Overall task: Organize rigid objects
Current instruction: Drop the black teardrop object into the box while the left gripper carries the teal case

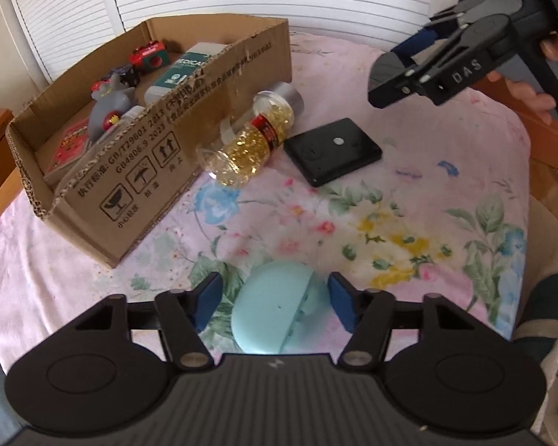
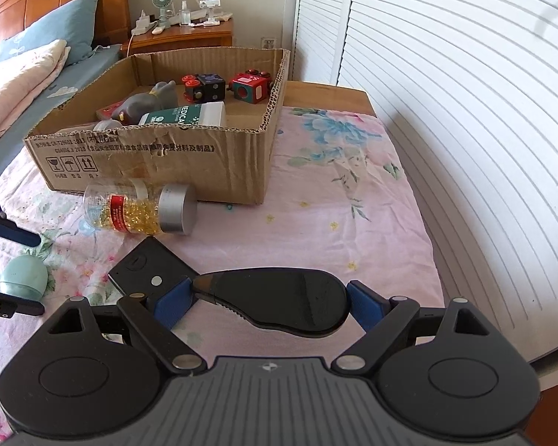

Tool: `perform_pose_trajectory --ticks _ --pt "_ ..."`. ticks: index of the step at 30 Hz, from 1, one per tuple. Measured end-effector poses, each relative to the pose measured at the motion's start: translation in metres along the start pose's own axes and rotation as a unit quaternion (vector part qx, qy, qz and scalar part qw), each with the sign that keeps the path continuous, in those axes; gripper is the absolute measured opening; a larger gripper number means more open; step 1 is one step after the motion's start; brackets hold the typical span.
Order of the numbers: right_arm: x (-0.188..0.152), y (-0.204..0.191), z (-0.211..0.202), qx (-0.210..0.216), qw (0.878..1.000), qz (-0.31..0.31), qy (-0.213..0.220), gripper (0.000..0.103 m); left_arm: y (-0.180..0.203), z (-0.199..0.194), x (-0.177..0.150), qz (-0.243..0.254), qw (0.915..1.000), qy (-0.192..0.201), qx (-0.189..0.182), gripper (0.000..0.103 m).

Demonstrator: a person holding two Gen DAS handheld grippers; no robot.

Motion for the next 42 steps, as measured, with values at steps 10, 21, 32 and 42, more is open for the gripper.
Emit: perform_pose_trajectory --ticks 10,21,32,42 --pt "0.000 -0.003 -0.002 0.007 1.000 0.001 0.001 0.092 0.004 -0.006 -0.012 -0.005 0.9992 -0.005 -0.038 0.053" --pt "0.015 -0.011 -0.018 0.015 1.000 -0.019 0.017 0.092 0.009 -0.018 -0.009 -0.027 0.9993 0.002 -0.026 0.052" --pt "0.051 -0.026 -0.035 0.045 0.996 -0.057 0.047 0.092 0.001 -0.045 0.018 -0.067 0.9973 0.024 -0.016 0.052" --pt "0.123 -0.035 -0.023 0.081 0.991 -0.071 0.081 0.092 -0.036 -0.063 0.064 -0.100 0.9932 0.053 0.027 0.052"
Point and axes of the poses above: each gripper's, at about its wrist camera, not at the fingertips, and z roughly the way its jaws point, y to its right, x to its top, the point moved 10 cm from there along z, roughly the way its jaws point, and after that the axes turned 7 degrees about -z, right-handed, at the moved point
